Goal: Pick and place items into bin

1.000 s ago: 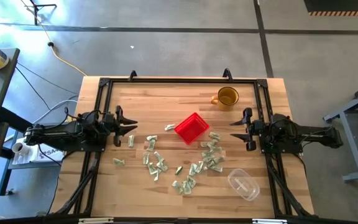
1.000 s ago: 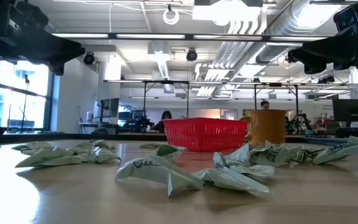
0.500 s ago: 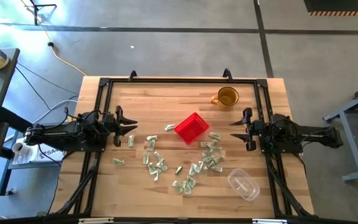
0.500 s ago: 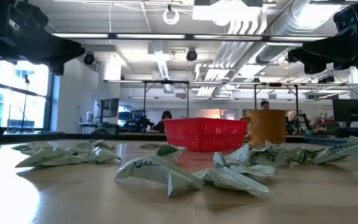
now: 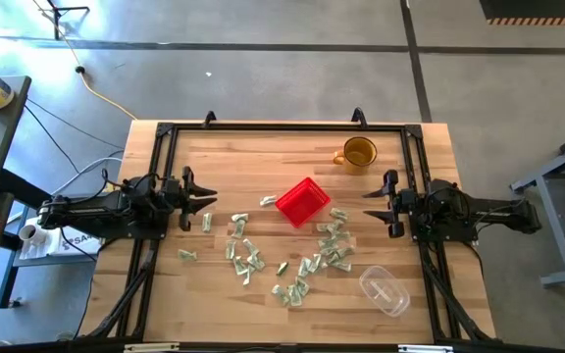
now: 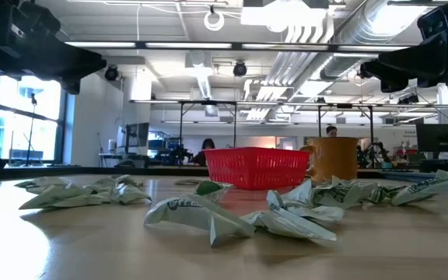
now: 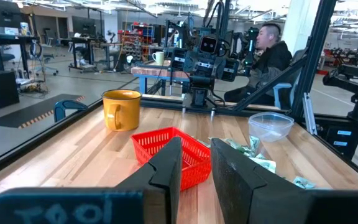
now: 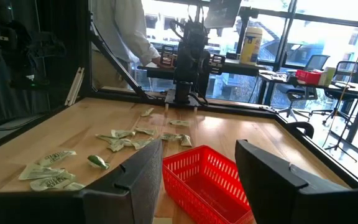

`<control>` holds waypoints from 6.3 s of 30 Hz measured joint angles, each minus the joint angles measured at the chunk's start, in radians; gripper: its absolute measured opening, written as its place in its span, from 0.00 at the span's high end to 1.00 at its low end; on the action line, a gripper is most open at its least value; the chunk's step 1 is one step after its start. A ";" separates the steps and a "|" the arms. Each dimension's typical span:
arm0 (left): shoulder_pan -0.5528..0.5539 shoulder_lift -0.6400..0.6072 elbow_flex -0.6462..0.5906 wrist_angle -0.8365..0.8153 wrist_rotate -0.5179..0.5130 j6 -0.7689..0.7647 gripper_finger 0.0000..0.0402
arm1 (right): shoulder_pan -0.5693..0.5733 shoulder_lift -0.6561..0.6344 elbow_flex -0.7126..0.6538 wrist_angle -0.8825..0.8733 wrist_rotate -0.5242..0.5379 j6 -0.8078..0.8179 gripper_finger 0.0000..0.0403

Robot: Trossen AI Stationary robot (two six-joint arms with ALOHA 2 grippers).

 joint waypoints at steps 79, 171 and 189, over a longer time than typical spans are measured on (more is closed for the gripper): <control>0.000 0.000 0.000 0.000 0.000 0.000 0.70 | 0.000 0.000 0.000 0.000 0.000 0.000 0.52; 0.000 0.000 0.000 0.286 -0.123 -0.788 0.70 | -0.006 0.000 0.000 0.368 0.168 -0.163 0.52; 0.000 0.135 0.214 0.506 -0.255 -0.779 0.70 | -0.006 0.164 0.208 0.527 0.685 0.400 0.52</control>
